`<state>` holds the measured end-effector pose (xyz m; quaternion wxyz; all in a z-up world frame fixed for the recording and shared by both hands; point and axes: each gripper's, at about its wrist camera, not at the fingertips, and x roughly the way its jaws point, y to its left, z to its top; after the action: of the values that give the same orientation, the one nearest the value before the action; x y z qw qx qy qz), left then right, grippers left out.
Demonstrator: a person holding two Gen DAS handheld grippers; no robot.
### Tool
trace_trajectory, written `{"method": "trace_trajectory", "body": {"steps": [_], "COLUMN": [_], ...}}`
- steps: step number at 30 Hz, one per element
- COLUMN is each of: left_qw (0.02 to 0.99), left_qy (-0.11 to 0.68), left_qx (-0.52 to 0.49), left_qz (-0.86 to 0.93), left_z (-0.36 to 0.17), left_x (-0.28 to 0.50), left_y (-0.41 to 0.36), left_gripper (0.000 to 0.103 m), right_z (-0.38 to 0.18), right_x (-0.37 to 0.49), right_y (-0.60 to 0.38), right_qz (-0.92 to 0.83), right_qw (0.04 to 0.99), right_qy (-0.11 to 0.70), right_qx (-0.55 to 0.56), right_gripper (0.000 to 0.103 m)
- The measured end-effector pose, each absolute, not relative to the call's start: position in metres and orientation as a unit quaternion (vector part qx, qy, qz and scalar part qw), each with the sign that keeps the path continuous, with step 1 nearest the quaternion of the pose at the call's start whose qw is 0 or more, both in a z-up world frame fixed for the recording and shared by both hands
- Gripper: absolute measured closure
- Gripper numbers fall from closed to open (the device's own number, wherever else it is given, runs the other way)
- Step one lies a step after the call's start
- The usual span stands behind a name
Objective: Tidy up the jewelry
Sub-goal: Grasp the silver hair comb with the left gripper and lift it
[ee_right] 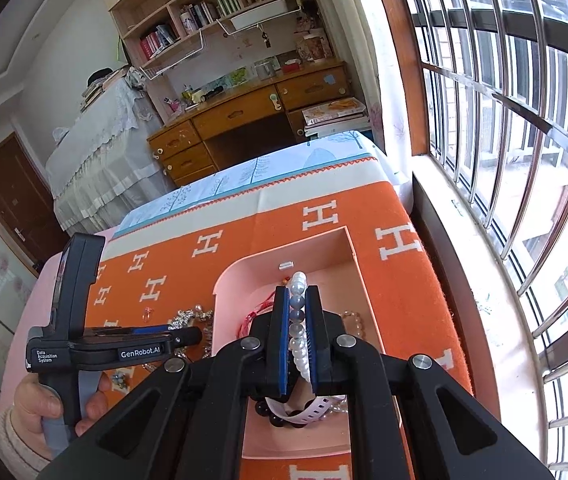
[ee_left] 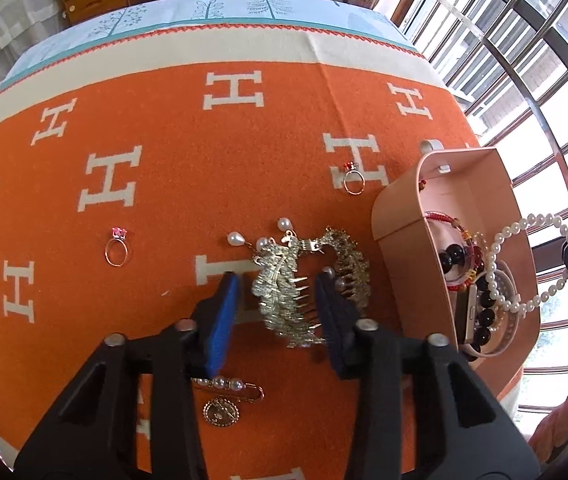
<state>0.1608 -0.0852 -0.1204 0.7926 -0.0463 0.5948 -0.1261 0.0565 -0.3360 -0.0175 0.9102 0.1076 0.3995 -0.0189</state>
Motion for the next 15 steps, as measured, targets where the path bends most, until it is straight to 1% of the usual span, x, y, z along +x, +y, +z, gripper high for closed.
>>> {"method": "trace_trajectory", "body": {"steps": [1, 2, 11, 14, 15], "left_qw": [0.792, 0.793, 0.819, 0.823, 0.824], "left_qy": [0.595, 0.594, 0.558, 0.55, 0.547], "left_qx": [-0.048, -0.052, -0.053, -0.051, -0.05], "left_qz": [-0.127, -0.126, -0.124, -0.136, -0.139], "left_z": [-0.12, -0.12, -0.094, -0.081, -0.075], "left_x": [0.161, 0.161, 0.149, 0.143, 0.142], "left_y": [-0.085, -0.083, -0.071, -0.071, -0.071], "left_gripper": [0.078, 0.081, 0.084, 0.098, 0.1], "right_z": [-0.018, -0.019, -0.025, -0.025, -0.025], "right_x": [0.057, 0.058, 0.062, 0.061, 0.061], "right_y": [-0.335, -0.335, -0.333, -0.333, -0.333], "right_qz": [-0.018, -0.018, -0.021, -0.021, -0.02], "right_qw": [0.91, 0.909, 0.909, 0.911, 0.911], "right_qy": [0.401, 0.402, 0.402, 0.398, 0.397], "right_qx": [0.108, 0.108, 0.107, 0.107, 0.108], "right_gripper": [0.096, 0.096, 0.096, 0.096, 0.096]}}
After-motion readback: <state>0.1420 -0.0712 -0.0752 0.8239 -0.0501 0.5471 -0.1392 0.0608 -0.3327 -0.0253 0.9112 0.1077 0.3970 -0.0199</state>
